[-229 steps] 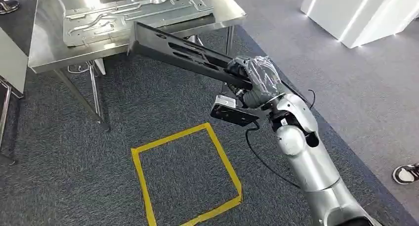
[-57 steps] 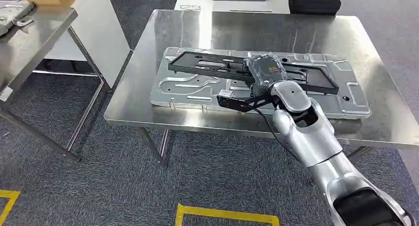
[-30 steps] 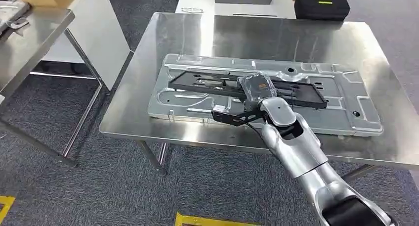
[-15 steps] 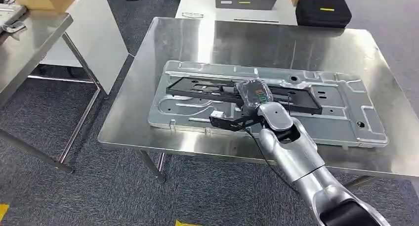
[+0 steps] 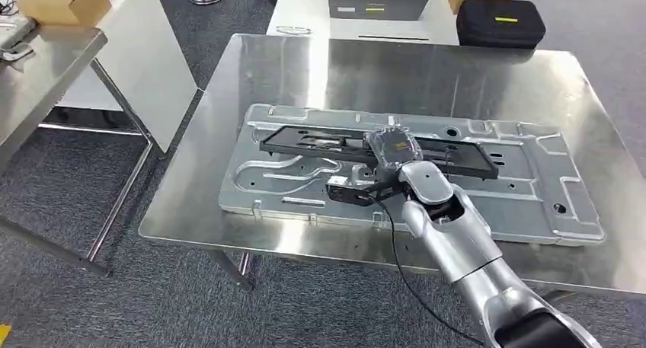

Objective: Take the parts from the cabinet and place them on the table.

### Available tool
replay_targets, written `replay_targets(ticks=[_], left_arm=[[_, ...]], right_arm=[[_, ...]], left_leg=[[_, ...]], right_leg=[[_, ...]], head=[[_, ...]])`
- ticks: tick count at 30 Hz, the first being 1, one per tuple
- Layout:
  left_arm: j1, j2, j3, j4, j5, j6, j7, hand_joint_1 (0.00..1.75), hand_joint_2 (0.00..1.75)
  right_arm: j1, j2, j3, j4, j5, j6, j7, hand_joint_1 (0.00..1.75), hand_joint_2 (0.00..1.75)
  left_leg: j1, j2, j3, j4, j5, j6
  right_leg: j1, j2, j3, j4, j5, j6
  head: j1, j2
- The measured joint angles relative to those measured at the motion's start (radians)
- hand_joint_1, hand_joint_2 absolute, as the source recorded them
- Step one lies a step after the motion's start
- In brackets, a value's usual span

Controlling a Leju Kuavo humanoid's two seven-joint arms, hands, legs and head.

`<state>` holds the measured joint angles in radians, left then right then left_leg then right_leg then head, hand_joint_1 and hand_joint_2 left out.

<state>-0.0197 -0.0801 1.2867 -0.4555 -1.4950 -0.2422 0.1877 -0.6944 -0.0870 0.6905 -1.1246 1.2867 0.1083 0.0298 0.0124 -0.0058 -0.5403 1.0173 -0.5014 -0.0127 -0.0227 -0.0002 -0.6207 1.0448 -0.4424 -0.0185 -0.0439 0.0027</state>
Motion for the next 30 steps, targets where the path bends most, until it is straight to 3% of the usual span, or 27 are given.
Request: replay_targets(ticks=[1, 2, 4, 5, 6, 7, 9, 10, 11, 12, 13, 19, 20, 26, 27, 30], left_arm=[[0.000, -0.001, 0.000, 0.000, 0.000, 0.000, 0.001, 0.00, 1.75], [0.000, 0.000, 0.000, 0.000, 0.000, 0.000, 0.001, 0.00, 1.75], [-0.001, 0.000, 0.000, 0.000, 0.000, 0.001, 0.002, 0.00, 1.75], [-0.001, 0.000, 0.000, 0.000, 0.000, 0.001, 0.002, 0.00, 1.75], [0.000, 0.000, 0.000, 0.000, 0.000, -0.001, 0.002, 0.00, 1.75], [0.002, 0.000, 0.000, 0.000, 0.000, -0.006, -0.001, 0.00, 1.75], [0.005, 0.000, 0.000, 0.000, 0.001, -0.009, -0.008, 0.00, 1.75], [0.007, 0.003, 0.000, 0.000, 0.001, -0.010, -0.010, 0.00, 1.75], [0.005, 0.003, 0.000, 0.000, 0.002, -0.011, -0.015, 0.00, 1.75], [0.003, 0.003, 0.000, 0.000, 0.002, -0.011, -0.016, 0.00, 1.75], [0.003, 0.003, 0.000, 0.000, 0.003, -0.014, -0.018, 0.00, 1.75], [0.003, 0.003, 0.000, 0.000, 0.003, -0.024, -0.016, 0.00, 1.75], [0.003, 0.003, 0.000, 0.000, 0.003, -0.025, -0.016, 0.00, 1.75], [0.002, 0.003, 0.000, 0.000, 0.006, -0.031, -0.002, 0.00, 1.75], [0.002, 0.003, 0.000, 0.000, 0.006, -0.029, 0.002, 0.00, 0.00], [0.002, 0.003, 0.000, 0.000, 0.008, -0.024, 0.005, 0.00, 0.00]], right_arm=[[-0.001, 0.000, 0.000, 0.000, 0.000, 0.000, 0.000, 1.75, 1.75], [-0.002, 0.000, 0.000, 0.000, 0.000, 0.000, 0.000, 1.75, 1.75], [0.004, 0.000, 0.000, 0.002, 0.000, 0.000, -0.001, 1.75, 1.75], [0.009, 0.000, 0.000, 0.002, -0.001, 0.001, -0.001, 1.75, 1.75], [0.013, 0.000, 0.000, 0.002, -0.001, 0.001, -0.001, 1.75, 1.75], [0.016, 0.000, 0.000, 0.002, -0.001, 0.001, -0.001, 1.75, 1.75], [0.015, 0.000, 0.000, 0.002, -0.002, 0.001, -0.001, 1.75, 1.75], [0.016, -0.001, 0.000, 0.002, -0.003, 0.001, -0.001, 1.75, 1.75], [0.014, -0.002, 0.000, 0.002, -0.004, 0.001, -0.001, 1.75, 1.75], [0.017, -0.002, 0.000, 0.002, -0.004, 0.001, -0.001, 1.75, 1.75], [0.022, -0.004, 0.000, 0.003, -0.007, 0.001, -0.003, 1.75, 1.75], [0.024, -0.007, 0.000, 0.005, -0.013, 0.001, -0.007, 1.75, 1.75], [0.024, -0.007, 0.000, 0.005, -0.013, 0.001, -0.007, 0.00, 0.00], [0.023, -0.008, 0.000, 0.005, -0.018, 0.001, -0.012, 0.00, 0.00], [0.023, -0.008, 0.000, 0.007, -0.019, 0.001, -0.013, 0.00, 0.00], [0.023, -0.008, 0.000, 0.010, -0.023, 0.001, -0.013, 0.00, 0.00]], left_leg=[[0.000, 0.000, -0.014, 0.037, -0.014, -0.004], [0.000, 0.000, -0.050, 0.103, -0.041, -0.007], [0.000, 0.000, -0.155, 0.265, -0.093, -0.012], [0.000, 0.000, -0.189, 0.305, -0.090, -0.011], [0.000, 0.000, -0.198, 0.295, -0.064, -0.009], [0.000, 0.000, -0.185, 0.244, -0.018, -0.004], [-0.004, -0.001, -0.116, 0.066, 0.096, 0.013], [-0.008, -0.002, -0.097, 0.019, 0.102, 0.024], [-0.012, -0.001, -0.083, 0.000, 0.092, 0.027], [-0.013, 0.001, -0.083, 0.000, 0.093, 0.025], [-0.009, 0.000, -0.082, -0.004, 0.095, 0.008], [-0.014, -0.002, -0.083, -0.004, 0.090, 0.018], [-0.015, -0.002, -0.083, -0.004, 0.090, 0.019], [-0.017, -0.002, -0.083, -0.003, 0.089, 0.023], [-0.017, -0.002, -0.083, -0.003, 0.088, 0.024], [-0.017, -0.002, -0.083, -0.002, 0.089, 0.025]], right_leg=[[0.000, 0.001, 0.009, -0.005, -0.003, -0.006], [0.000, 0.001, 0.014, -0.006, -0.006, -0.011], [0.004, 0.001, 0.021, -0.006, -0.014, -0.016], [0.006, 0.001, 0.026, -0.006, -0.018, -0.017], [0.007, 0.001, 0.032, -0.006, -0.022, -0.016], [0.009, 0.003, 0.039, -0.006, -0.027, -0.016], [0.013, 0.006, 0.056, -0.006, -0.038, -0.014], [0.012, 0.006, 0.059, -0.007, -0.042, -0.012], [0.018, 0.009, 0.057, -0.004, -0.046, -0.005], [0.016, 0.007, 0.057, -0.006, -0.046, -0.002], [0.020, 0.007, 0.058, -0.005, -0.049, -0.006], [0.016, 0.003, 0.063, -0.014, -0.048, -0.002], [0.016, 0.003, 0.063, -0.016, -0.048, -0.002], [0.014, 0.003, 0.064, -0.017, -0.047, 0.005], [0.013, 0.003, 0.064, -0.017, -0.047, 0.005], [0.013, 0.003, 0.065, -0.017, -0.047, 0.005]], head=[[0.000, 0.000], [-0.001, 0.000], [-0.001, 0.000], [-0.002, 0.000], [-0.001, 0.000], [-0.002, 0.000], [-0.001, 0.000], [0.000, 0.000], [-0.002, 0.000], [-0.001, 0.000], [-0.001, 0.000], [-0.001, 0.000], [-0.001, 0.000], [-0.001, 0.000], [-0.001, 0.000], [-0.001, 0.000]])
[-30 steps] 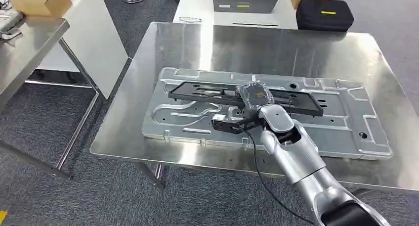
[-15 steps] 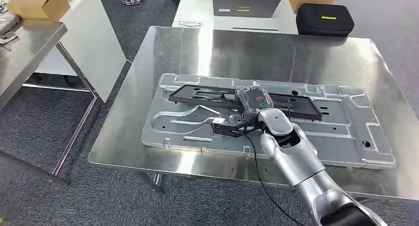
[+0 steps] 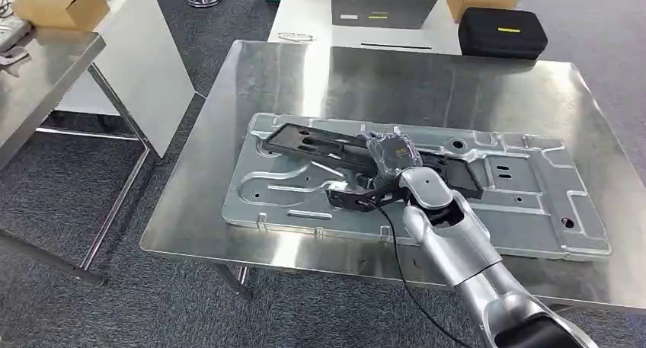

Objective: Take the parts from the cabinet and place them on the table.

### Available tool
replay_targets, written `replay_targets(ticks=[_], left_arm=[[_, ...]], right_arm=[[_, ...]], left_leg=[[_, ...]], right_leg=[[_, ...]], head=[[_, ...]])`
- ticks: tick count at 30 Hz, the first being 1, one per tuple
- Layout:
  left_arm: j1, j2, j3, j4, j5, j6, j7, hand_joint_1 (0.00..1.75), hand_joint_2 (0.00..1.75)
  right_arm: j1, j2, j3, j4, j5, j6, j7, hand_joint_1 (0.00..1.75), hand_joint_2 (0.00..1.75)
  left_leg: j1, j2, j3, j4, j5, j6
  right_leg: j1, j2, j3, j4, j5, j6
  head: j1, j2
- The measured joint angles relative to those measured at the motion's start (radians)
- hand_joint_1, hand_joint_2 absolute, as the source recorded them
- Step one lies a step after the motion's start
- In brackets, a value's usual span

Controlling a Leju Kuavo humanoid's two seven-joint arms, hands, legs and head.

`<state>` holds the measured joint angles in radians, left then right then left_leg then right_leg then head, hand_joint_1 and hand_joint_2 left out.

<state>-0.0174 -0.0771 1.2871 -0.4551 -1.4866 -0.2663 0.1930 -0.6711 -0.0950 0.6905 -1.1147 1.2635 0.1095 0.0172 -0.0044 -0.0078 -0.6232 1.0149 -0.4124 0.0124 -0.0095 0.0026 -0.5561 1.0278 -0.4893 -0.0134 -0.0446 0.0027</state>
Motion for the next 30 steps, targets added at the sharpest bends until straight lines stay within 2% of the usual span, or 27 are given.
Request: replay_targets(ticks=[16, 21, 26, 27, 28, 29, 30], left_arm=[[-0.001, -0.002, 0.000, 0.000, -0.001, -0.004, 0.006, 0.00, 0.00], [-0.004, -0.010, 0.000, 0.000, 0.000, -0.002, 0.016, 0.00, 0.00], [-0.005, -0.026, 0.000, -0.026, -0.002, -0.026, 0.020, 0.00, 0.00], [-0.005, -0.029, 0.000, -0.034, -0.002, -0.029, 0.024, 0.00, 0.00], [-0.005, -0.032, 0.000, -0.042, -0.002, -0.033, 0.027, 0.00, 0.00], [-0.005, -0.039, 0.000, -0.051, -0.003, -0.036, 0.028, 0.00, 0.00], [-0.005, -0.047, 0.000, -0.058, -0.003, -0.039, 0.029, 0.00, 0.00]], right_arm=[[-0.001, 0.000, 0.000, 0.009, -0.008, -0.010, 0.002, 0.00, 0.00], [0.033, 0.009, -0.003, -0.071, -0.008, -0.044, 0.007, 0.00, 0.00], [0.090, 0.034, -0.012, -0.202, -0.030, -0.054, 0.008, 0.00, 0.00], [0.100, 0.040, -0.014, -0.230, -0.034, -0.060, 0.005, 0.00, 0.00], [0.109, 0.043, -0.017, -0.253, -0.039, -0.068, 0.001, 0.00, 0.00], [0.119, 0.047, -0.024, -0.284, -0.048, -0.077, -0.007, 0.00, 0.00], [0.133, 0.048, -0.031, -0.310, -0.054, -0.084, -0.013, 0.00, 0.00]], left_leg=[[0.000, 0.000, 0.001, -0.001, 0.000, 0.000], [0.000, 0.000, 0.000, -0.001, 0.000, 0.000], [-0.003, 0.000, 0.000, 0.008, -0.009, 0.012], [-0.004, -0.001, 0.000, 0.010, -0.005, 0.016], [-0.005, -0.001, 0.001, 0.009, -0.005, 0.017], [-0.001, 0.001, 0.006, -0.005, 0.002, 0.023], [0.008, 0.006, 0.014, -0.019, 0.010, 0.026]], right_leg=[[0.000, 0.000, 0.000, 0.000, 0.000, 0.000], [0.000, 0.000, 0.000, 0.000, 0.000, 0.000], [-0.005, 0.001, 0.003, -0.002, -0.004, 0.008], [-0.006, 0.001, 0.005, -0.002, 0.000, 0.014], [-0.006, 0.001, 0.006, -0.006, 0.001, 0.016], [-0.003, 0.002, 0.009, -0.009, 0.003, 0.019], [-0.004, 0.001, 0.010, 0.004, -0.015, 0.022]], head=[[0.000, 0.000], [0.000, 0.000], [0.000, 0.000], [0.000, 0.000], [0.000, 0.000], [0.000, 0.000], [0.001, 0.000]])
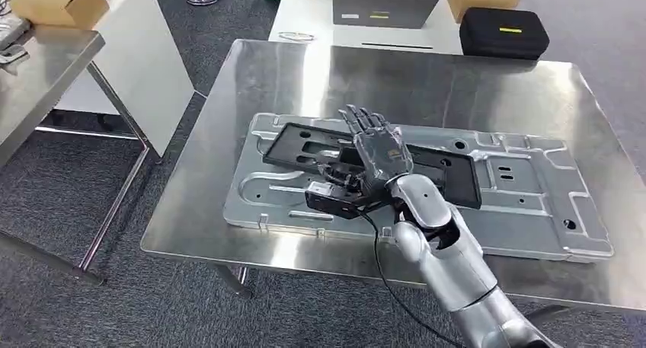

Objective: Take the parts from the cabinet and place them on the table.

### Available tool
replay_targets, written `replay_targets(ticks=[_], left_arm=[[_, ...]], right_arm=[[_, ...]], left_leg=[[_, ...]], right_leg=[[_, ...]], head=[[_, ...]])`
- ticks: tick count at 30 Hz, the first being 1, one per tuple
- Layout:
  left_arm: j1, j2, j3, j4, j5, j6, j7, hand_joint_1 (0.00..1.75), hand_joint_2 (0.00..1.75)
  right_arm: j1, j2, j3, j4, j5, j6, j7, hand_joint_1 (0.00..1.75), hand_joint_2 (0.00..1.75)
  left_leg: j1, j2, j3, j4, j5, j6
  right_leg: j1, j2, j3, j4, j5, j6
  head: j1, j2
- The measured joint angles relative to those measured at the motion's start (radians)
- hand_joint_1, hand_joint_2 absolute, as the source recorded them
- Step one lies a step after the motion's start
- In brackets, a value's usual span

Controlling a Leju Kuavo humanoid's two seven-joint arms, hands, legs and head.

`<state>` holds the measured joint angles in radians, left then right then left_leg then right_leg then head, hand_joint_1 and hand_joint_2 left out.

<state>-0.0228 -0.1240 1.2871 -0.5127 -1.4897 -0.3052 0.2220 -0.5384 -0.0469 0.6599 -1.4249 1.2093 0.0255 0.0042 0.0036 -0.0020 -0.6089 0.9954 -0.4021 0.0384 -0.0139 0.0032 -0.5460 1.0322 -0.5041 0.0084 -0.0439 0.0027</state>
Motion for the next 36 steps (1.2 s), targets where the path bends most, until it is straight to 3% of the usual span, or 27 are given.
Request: replay_targets(ticks=[1, 3, 4, 5, 6, 7, 9, 10, 11, 13, 15, 16, 18, 19, 20, 21, 22, 24, 25, 26, 29, 30, 31, 32, 34, 35, 36], left_arm=[[0.000, -0.005, 0.000, -0.007, 0.000, -0.002, 0.003, 0.00, 0.00], [0.000, -0.018, 0.000, -0.024, -0.002, -0.011, 0.009, 0.00, 0.00], [0.000, -0.024, 0.000, -0.035, -0.002, -0.017, 0.011, 0.00, 0.00], [0.001, -0.029, 0.000, -0.045, -0.002, -0.019, 0.014, 0.00, 0.00], [0.002, -0.035, 0.000, -0.052, -0.002, -0.022, 0.015, 0.00, 0.00], [0.003, -0.038, 0.000, -0.057, -0.002, -0.023, 0.015, 0.00, 0.00], [0.002, -0.049, 0.000, -0.067, -0.002, -0.027, 0.015, 0.00, 0.00], [0.002, -0.051, 0.000, -0.074, -0.003, -0.029, 0.015, 0.00, 0.00], [0.002, -0.056, 0.000, -0.080, -0.003, -0.032, 0.015, 0.00, 0.00], [0.004, -0.061, 0.000, -0.091, -0.005, -0.037, 0.011, 0.00, 0.00], [0.012, -0.067, -0.001, -0.105, -0.005, -0.039, 0.005, 0.00, 0.00], [0.015, -0.077, -0.002, -0.114, -0.005, -0.039, 0.004, 0.00, 0.00], [0.023, -0.098, -0.004, -0.135, -0.005, -0.040, 0.002, 0.00, 0.00], [0.027, -0.109, -0.004, -0.146, -0.005, -0.042, 0.002, 0.00, 0.00], [0.031, -0.118, -0.004, -0.155, -0.005, -0.042, 0.002, 0.00, 0.00], [0.034, -0.128, -0.005, -0.162, -0.005, -0.042, 0.002, 0.00, 0.00], [0.036, -0.134, -0.005, -0.168, -0.005, -0.043, 0.002, 0.00, 0.00], [0.037, -0.141, -0.005, -0.179, -0.005, -0.045, 0.002, 0.00, 0.00], [0.037, -0.141, -0.009, -0.186, -0.005, -0.045, 0.002, 0.00, 0.00], [0.037, -0.142, -0.011, -0.189, -0.005, -0.042, 0.002, 0.00, 0.00], [0.045, -0.144, -0.030, -0.179, -0.005, 0.018, -0.008, 0.00, 0.00], [0.048, -0.143, -0.037, -0.172, -0.005, 0.036, -0.014, 0.00, 0.00], [0.045, -0.143, -0.041, -0.162, -0.005, 0.051, -0.021, 0.00, 0.00], [0.045, -0.142, -0.043, -0.156, -0.005, 0.058, -0.024, 0.00, 0.00], [0.041, -0.141, -0.043, -0.149, -0.005, 0.063, -0.029, 0.00, 0.00], [0.039, -0.141, -0.043, -0.146, -0.005, 0.062, -0.031, 0.00, 0.00], [0.037, -0.141, -0.041, -0.146, -0.005, 0.061, -0.031, 0.00, 0.00]], right_arm=[[0.006, 0.001, -0.005, -0.025, -0.002, -0.009, -0.006, 0.00, 0.00], [0.029, 0.001, -0.009, -0.077, 0.014, -0.029, -0.008, 0.00, 0.00], [0.047, 0.001, -0.012, -0.100, 0.030, -0.039, -0.009, 0.00, 0.00], [0.063, 0.000, -0.016, -0.118, 0.039, -0.045, -0.010, 0.00, 0.00], [0.074, 0.000, -0.021, -0.134, 0.045, -0.047, -0.010, 0.00, 0.00], [0.079, 0.000, -0.023, -0.146, 0.047, -0.047, -0.011, 0.00, 0.00], [0.082, 0.001, -0.026, -0.171, 0.050, -0.052, -0.013, 0.00, 0.00], [0.086, 0.000, -0.030, -0.178, 0.052, -0.056, -0.017, 0.00, 0.00], [0.094, 0.000, -0.034, -0.188, 0.056, -0.061, -0.019, 0.00, 0.00], [0.109, -0.002, -0.044, -0.198, 0.059, -0.064, -0.027, 0.00, 0.00], [0.136, -0.015, -0.055, -0.217, 0.060, -0.074, -0.037, 0.00, 0.00], [0.156, -0.028, -0.061, -0.232, 0.060, -0.082, -0.041, 0.00, 0.00], [0.212, -0.065, -0.087, -0.274, 0.056, -0.097, -0.046, 0.00, 0.00], [0.240, -0.086, -0.106, -0.293, 0.054, -0.101, -0.053, 0.00, 0.00], [0.261, -0.103, -0.124, -0.308, 0.051, -0.103, -0.059, 0.00, 0.00], [0.276, -0.115, -0.137, -0.320, 0.048, -0.103, -0.062, 0.00, 0.00], [0.286, -0.122, -0.145, -0.331, 0.048, -0.102, -0.065, 0.00, 0.00], [0.300, -0.133, -0.154, -0.349, 0.048, -0.102, -0.067, 0.00, 0.00], [0.316, -0.148, -0.165, -0.364, 0.048, -0.105, -0.061, 0.00, 0.00], [0.342, -0.164, -0.182, -0.382, 0.042, -0.115, -0.058, 0.00, 0.00], [0.435, -0.214, -0.291, -0.428, 0.007, -0.134, -0.115, 0.00, 0.00], [0.453, -0.221, -0.329, -0.438, 0.007, -0.130, -0.131, 0.00, 0.00], [0.467, -0.227, -0.364, -0.446, 0.007, -0.123, -0.150, 0.00, 0.00], [0.473, -0.233, -0.389, -0.452, 0.010, -0.112, -0.164, 0.00, 0.00], [0.475, -0.233, -0.422, -0.453, 0.013, -0.096, -0.182, 0.00, 0.00], [0.474, -0.233, -0.431, -0.453, 0.015, -0.088, -0.185, 0.00, 0.00], [0.472, -0.233, -0.433, -0.452, 0.019, -0.082, -0.185, 0.00, 0.00]], left_leg=[[0.000, 0.000, 0.002, -0.007, 0.002, 0.005], [-0.001, 0.002, -0.001, -0.006, 0.004, 0.007], [-0.001, 0.002, -0.003, -0.006, 0.004, 0.007], [-0.001, 0.002, -0.006, -0.003, 0.005, 0.007], [0.000, 0.002, -0.010, 0.001, 0.005, 0.006], [0.000, 0.002, -0.014, 0.007, 0.006, 0.005], [0.002, 0.002, -0.028, 0.025, 0.006, -0.001], [0.000, 0.001, -0.034, 0.028, 0.008, -0.009], [-0.001, -0.001, -0.035, 0.030, 0.011, -0.016], [-0.001, -0.003, -0.038, 0.029, 0.022, -0.031], [0.005, -0.004, -0.045, 0.036, 0.018, -0.043], [0.005, -0.003, -0.058, 0.061, -0.026, -0.046], [0.009, -0.003, -0.097, 0.193, -0.141, -0.054], [0.009, -0.002, -0.115, 0.269, -0.183, -0.058], [0.009, -0.002, -0.121, 0.322, -0.200, -0.060], [0.009, -0.002, -0.106, 0.330, -0.188, -0.060], [0.009, -0.002, -0.071, 0.297, -0.160, -0.058], [0.008, -0.003, 0.052, 0.130, -0.105, -0.044], [0.005, -0.008, 0.112, 0.038, -0.124, -0.031], [-0.001, -0.008, 0.136, 0.003, -0.131, -0.029], [-0.010, -0.008, 0.123, -0.001, -0.112, -0.014], [0.001, -0.005, 0.120, -0.022, -0.092, -0.006], [0.001, 0.005, 0.115, -0.025, -0.079, 0.001], [0.000, 0.008, 0.103, -0.027, -0.069, 0.013], [-0.004, 0.016, 0.078, -0.024, -0.049, 0.014], [-0.006, 0.019, 0.061, -0.021, -0.038, 0.013], [-0.006, 0.021, 0.044, -0.016, -0.030, 0.012]], right_leg=[[0.001, -0.001, -0.012, 0.030, -0.030, 0.000], [-0.001, 0.000, -0.073, 0.179, -0.120, 0.005], [-0.001, 0.000, -0.100, 0.245, -0.147, 0.007], [-0.002, 0.000, -0.114, 0.280, -0.151, 0.009], [-0.004, -0.001, -0.107, 0.268, -0.130, 0.011], [-0.008, -0.002, -0.080, 0.217, -0.093, 0.012], [-0.013, -0.005, 0.020, 0.034, -0.015, 0.013], [-0.007, -0.003, 0.029, 0.015, -0.036, 0.008], [0.000, 0.000, 0.018, 0.023, -0.007, 0.000], [0.000, 0.001, 0.012, 0.016, -0.012, -0.010], [-0.007, -0.004, 0.004, 0.005, 0.007, -0.031], [-0.007, -0.004, -0.003, 0.004, 0.015, -0.037], [-0.006, -0.011, -0.023, 0.004, 0.029, -0.043], [-0.005, -0.014, -0.035, 0.005, 0.037, -0.042], [-0.005, -0.015, -0.048, 0.007, 0.045, -0.042], [-0.005, -0.015, -0.061, 0.010, 0.053, -0.041], [-0.005, -0.014, -0.072, 0.012, 0.060, -0.039], [-0.003, -0.007, -0.091, 0.016, 0.073, -0.032], [-0.005, -0.008, -0.092, 0.018, 0.079, -0.029], [-0.002, -0.009, -0.093, 0.017, 0.083, -0.021], [-0.009, -0.019, -0.081, 0.000, 0.104, 0.004], [-0.003, -0.018, -0.084, 0.000, 0.109, 0.013], [-0.008, -0.010, -0.095, 0.018, 0.073, 0.015], [-0.007, -0.007, -0.110, 0.062, 0.014, 0.015], [-0.009, -0.006, -0.146, 0.200, -0.094, 0.019], [-0.009, -0.006, -0.157, 0.263, -0.115, 0.021], [-0.009, -0.006, -0.150, 0.286, -0.105, 0.022]], head=[[0.000, 0.000], [0.001, 0.000], [0.001, 0.000], [0.001, 0.000], [0.001, 0.000], [0.001, 0.000], [0.001, 0.000], [0.000, 0.000], [0.001, 0.000], [0.000, 0.000], [0.001, 0.000], [0.000, 0.000], [-0.001, 0.000], [0.000, 0.000], [0.000, 0.000], [0.000, 0.000], [0.000, 0.000], [-0.001, 0.000], [0.000, 0.000], [0.000, 0.000], [0.000, 0.000], [0.002, 0.000], [0.001, 0.000], [0.003, 0.000], [0.003, 0.000], [0.003, 0.000], [0.003, 0.000]])
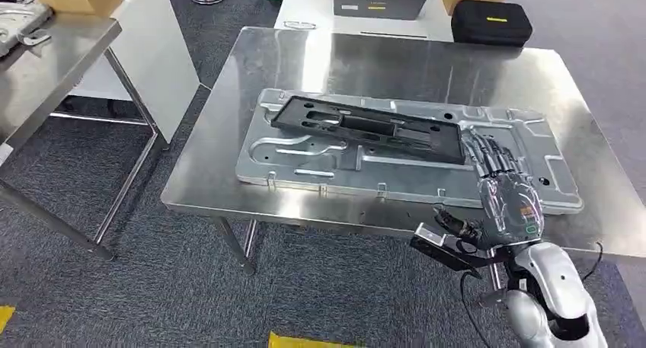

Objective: Take the parts from the cabinet and place them on the table.

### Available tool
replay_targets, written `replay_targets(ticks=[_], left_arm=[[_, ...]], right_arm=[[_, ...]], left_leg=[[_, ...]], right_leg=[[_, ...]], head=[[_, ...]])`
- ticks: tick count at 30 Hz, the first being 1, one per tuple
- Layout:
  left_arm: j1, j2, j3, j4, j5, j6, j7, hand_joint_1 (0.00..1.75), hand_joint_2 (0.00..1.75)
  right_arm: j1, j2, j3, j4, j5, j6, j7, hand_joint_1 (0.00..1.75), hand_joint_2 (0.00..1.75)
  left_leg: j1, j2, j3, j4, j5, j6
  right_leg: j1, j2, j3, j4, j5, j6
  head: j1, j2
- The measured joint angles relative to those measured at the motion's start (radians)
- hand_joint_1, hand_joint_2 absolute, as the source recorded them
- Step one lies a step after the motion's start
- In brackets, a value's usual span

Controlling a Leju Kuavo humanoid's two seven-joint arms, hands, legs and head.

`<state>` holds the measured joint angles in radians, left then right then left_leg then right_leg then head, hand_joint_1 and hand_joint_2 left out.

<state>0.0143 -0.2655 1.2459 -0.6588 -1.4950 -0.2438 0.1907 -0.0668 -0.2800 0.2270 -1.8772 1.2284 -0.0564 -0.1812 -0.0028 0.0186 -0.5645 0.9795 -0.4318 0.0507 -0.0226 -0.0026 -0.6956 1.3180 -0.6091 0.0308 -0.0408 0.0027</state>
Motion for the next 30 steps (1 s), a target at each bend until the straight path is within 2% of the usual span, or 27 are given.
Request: replay_targets(ticks=[1, 2, 3, 4, 5, 8, 9, 10, 11, 12, 13, 14, 15, 16, 17, 18, 19, 20, 21, 23, 24, 25, 26, 27, 28, 29, 30], left_arm=[[-0.001, 0.000, 0.001, 0.000, 0.000, -0.002, -0.001, 0.00, 0.00], [-0.003, 0.000, 0.001, 0.002, 0.000, -0.003, -0.001, 0.00, 0.00], [-0.004, 0.000, 0.001, 0.003, 0.000, -0.004, -0.002, 0.00, 0.00], [-0.006, -0.001, 0.001, 0.005, 0.000, -0.005, -0.002, 0.00, 0.00], [-0.006, -0.002, 0.001, 0.005, 0.000, -0.005, -0.002, 0.00, 0.00], [-0.006, -0.001, 0.002, 0.006, 0.000, -0.006, -0.003, 0.00, 0.00], [-0.002, -0.001, 0.003, 0.006, 0.000, -0.006, -0.002, 0.00, 0.00], [-0.002, 0.000, 0.005, 0.006, 0.000, -0.007, -0.003, 0.00, 0.00], [-0.002, 0.000, 0.005, 0.006, 0.000, -0.007, -0.003, 0.00, 0.00], [-0.002, 0.000, 0.005, 0.006, 0.000, -0.008, -0.003, 0.00, 0.00], [-0.001, 0.000, 0.006, 0.006, 0.000, -0.008, -0.003, 0.00, 0.00], [-0.002, 0.000, 0.006, 0.006, 0.000, -0.008, -0.003, 0.00, 0.00], [-0.003, 0.000, 0.006, 0.006, 0.000, -0.011, -0.003, 0.00, 0.00], [-0.004, 0.000, 0.010, 0.006, 0.001, -0.017, -0.003, 0.00, 0.00], [-0.004, 0.000, 0.017, 0.004, 0.002, -0.031, -0.003, 0.00, 0.00], [-0.006, 0.000, 0.028, -0.010, 0.003, -0.056, -0.003, 0.00, 0.00], [-0.007, -0.002, 0.032, -0.038, 0.004, -0.091, -0.005, 0.00, 0.00], [-0.009, -0.003, 0.032, -0.057, 0.004, -0.115, -0.006, 0.00, 0.00], [-0.010, -0.005, 0.034, -0.086, 0.004, -0.146, -0.006, 0.00, 0.00], [-0.019, -0.012, 0.035, -0.122, 0.003, -0.172, -0.009, 0.00, 0.00], [-0.021, -0.014, 0.035, -0.137, 0.003, -0.178, -0.008, 0.00, 0.00], [-0.023, -0.019, 0.035, -0.148, 0.002, -0.181, -0.008, 0.00, 0.00], [-0.024, -0.023, 0.035, -0.156, 0.002, -0.181, -0.008, 0.00, 0.00], [-0.023, -0.026, 0.035, -0.166, 0.001, -0.181, -0.009, 0.00, 0.00], [-0.020, -0.027, 0.035, -0.169, 0.001, -0.181, -0.012, 0.00, 0.00], [-0.019, -0.029, 0.036, -0.172, 0.000, -0.181, -0.016, 0.00, 0.00], [-0.019, -0.031, 0.036, -0.174, 0.000, -0.181, -0.018, 0.00, 0.00]], right_arm=[[-0.003, 0.000, 0.000, 0.000, 0.004, 0.005, 0.000, 0.00, 0.00], [-0.004, 0.001, 0.000, 0.000, 0.006, 0.005, 0.000, 0.00, 0.00], [-0.008, 0.001, -0.002, 0.000, 0.007, 0.006, 0.000, 0.00, 0.00], [-0.014, 0.001, -0.004, -0.001, 0.007, 0.006, 0.000, 0.00, 0.00], [-0.019, 0.001, -0.005, -0.001, 0.007, 0.006, 0.000, 0.00, 0.00], [-0.020, 0.002, -0.011, -0.003, 0.008, 0.006, 0.001, 0.00, 0.00], [-0.020, 0.002, -0.011, -0.003, 0.008, 0.006, 0.001, 0.00, 0.00], [-0.023, 0.002, -0.011, -0.003, 0.008, 0.006, 0.001, 0.00, 0.00], [-0.023, 0.002, -0.011, -0.003, 0.008, 0.006, 0.001, 0.00, 0.00], [-0.022, 0.003, -0.011, -0.003, 0.008, 0.006, 0.001, 0.00, 0.00], [-0.021, 0.003, -0.011, -0.003, 0.009, 0.006, 0.001, 0.00, 0.00], [-0.021, 0.003, -0.011, -0.003, 0.008, 0.006, 0.001, 0.00, 0.00], [-0.022, 0.003, -0.011, -0.003, 0.008, 0.008, -0.002, 0.00, 0.00], [-0.025, 0.005, -0.010, -0.003, 0.006, 0.014, -0.005, 0.00, 0.00], [-0.038, 0.013, -0.005, -0.002, 0.006, 0.031, -0.005, 0.00, 0.00], [-0.064, 0.030, 0.009, 0.001, 0.010, 0.050, 0.005, 0.00, 0.00], [-0.103, 0.058, 0.035, 0.007, 0.017, 0.071, 0.029, 0.00, 0.00], [-0.133, 0.076, 0.054, 0.011, 0.020, 0.082, 0.051, 0.00, 0.00], [-0.174, 0.104, 0.084, 0.017, 0.020, 0.095, 0.090, 0.00, 0.00], [-0.221, 0.135, 0.142, 0.030, 0.010, 0.106, 0.134, 0.00, 0.00], [-0.235, 0.143, 0.169, 0.034, 0.003, 0.109, 0.144, 0.00, 0.00], [-0.244, 0.144, 0.182, 0.038, -0.005, 0.109, 0.150, 0.00, 0.00], [-0.249, 0.145, 0.185, 0.040, -0.012, 0.109, 0.155, 0.00, 0.00], [-0.253, 0.145, 0.186, 0.042, -0.018, 0.109, 0.156, 0.00, 0.00], [-0.254, 0.145, 0.187, 0.044, -0.021, 0.110, 0.159, 0.00, 0.00], [-0.251, 0.145, 0.189, 0.047, -0.024, 0.110, 0.160, 0.00, 0.00], [-0.245, 0.146, 0.191, 0.050, -0.027, 0.110, 0.160, 0.00, 0.00]], left_leg=[[0.000, 0.002, -0.018, 0.007, 0.008, -0.001], [0.000, 0.002, -0.034, 0.015, 0.014, -0.003], [0.000, 0.001, -0.051, 0.024, 0.020, -0.006], [0.000, 0.000, -0.062, 0.037, 0.026, -0.010], [-0.006, -0.003, -0.075, 0.047, 0.030, -0.016], [-0.002, -0.004, -0.072, 0.041, 0.054, -0.034], [-0.007, -0.006, -0.078, 0.037, 0.063, -0.042], [-0.001, -0.011, -0.086, 0.053, 0.038, -0.046], [-0.001, -0.012, -0.101, 0.087, -0.023, -0.053], [0.003, -0.012, -0.117, 0.149, -0.094, -0.059], [0.006, -0.012, -0.132, 0.225, -0.152, -0.065], [0.008, -0.012, -0.142, 0.291, -0.184, -0.069], [0.010, -0.012, -0.140, 0.335, -0.183, -0.072], [0.011, -0.012, -0.123, 0.340, -0.156, -0.074], [0.013, -0.012, -0.086, 0.307, -0.115, -0.074], [0.014, -0.012, -0.032, 0.239, -0.079, -0.072], [0.014, -0.012, 0.036, 0.146, -0.070, -0.067], [0.013, -0.013, 0.084, 0.075, -0.092, -0.061], [0.007, -0.013, 0.119, 0.004, -0.116, -0.055], [0.001, -0.014, 0.100, 0.013, -0.104, -0.042], [-0.001, -0.017, 0.093, 0.007, -0.089, -0.031], [0.011, -0.017, 0.087, -0.005, -0.068, -0.022], [0.009, -0.016, 0.075, -0.007, -0.056, -0.014], [0.008, -0.015, 0.061, -0.006, -0.044, -0.004], [0.007, -0.015, 0.048, -0.005, -0.035, -0.003], [0.005, -0.014, 0.034, -0.003, -0.023, -0.002], [0.004, -0.014, 0.015, 0.002, -0.011, -0.003]], right_leg=[[0.000, 0.000, 0.028, -0.018, 0.033, 0.000], [0.000, 0.000, 0.072, -0.068, 0.070, -0.002], [0.000, -0.001, 0.133, -0.148, 0.097, -0.004], [0.000, 0.000, 0.198, -0.238, 0.086, -0.008], [0.009, -0.001, 0.233, -0.305, 0.053, -0.012], [0.014, 0.002, 0.210, -0.295, 0.068, -0.030], [0.004, 0.000, 0.203, -0.303, 0.083, -0.042], [0.002, -0.007, 0.191, -0.305, 0.096, -0.049], [0.001, -0.006, 0.177, -0.305, 0.108, -0.058], [0.001, -0.007, 0.162, -0.305, 0.119, -0.063], [0.002, -0.007, 0.146, -0.304, 0.131, -0.063], [0.003, -0.008, 0.130, -0.302, 0.143, -0.062], [0.003, -0.009, 0.114, -0.299, 0.155, -0.059], [0.002, -0.010, 0.100, -0.295, 0.164, -0.058], [0.002, -0.011, 0.082, -0.289, 0.174, -0.056], [0.001, -0.009, 0.065, -0.284, 0.184, -0.053], [0.000, -0.004, 0.051, -0.278, 0.193, -0.051], [0.000, 0.000, 0.045, -0.274, 0.200, -0.047], [0.003, 0.003, 0.037, -0.271, 0.209, -0.037], [-0.003, -0.002, 0.037, -0.280, 0.228, -0.023], [0.000, -0.004, 0.037, -0.289, 0.241, -0.013], [-0.001, -0.005, 0.032, -0.281, 0.231, -0.008], [-0.002, -0.003, 0.022, -0.264, 0.189, -0.006], [-0.002, -0.002, 0.006, -0.208, 0.117, -0.007], [-0.002, -0.002, -0.010, -0.145, 0.063, -0.005], [-0.001, -0.001, -0.025, -0.071, 0.021, -0.003], [-0.001, -0.001, -0.032, -0.012, 0.012, 0.000]], head=[[0.000, 0.000], [0.000, 0.000], [0.000, 0.000], [0.000, 0.000], [0.000, 0.000], [0.003, 0.000], [0.004, 0.000], [0.005, 0.000], [0.001, 0.000], [0.001, 0.000], [0.002, 0.000], [0.001, 0.000], [0.001, 0.000], [0.001, 0.000], [0.001, 0.000], [0.001, 0.000], [0.001, 0.000], [0.001, 0.000], [0.003, 0.000], [-0.001, 0.000], [0.000, 0.000], [0.000, 0.000], [0.000, 0.000], [0.003, 0.000], [0.003, 0.000], [0.002, 0.000], [0.003, 0.000]])
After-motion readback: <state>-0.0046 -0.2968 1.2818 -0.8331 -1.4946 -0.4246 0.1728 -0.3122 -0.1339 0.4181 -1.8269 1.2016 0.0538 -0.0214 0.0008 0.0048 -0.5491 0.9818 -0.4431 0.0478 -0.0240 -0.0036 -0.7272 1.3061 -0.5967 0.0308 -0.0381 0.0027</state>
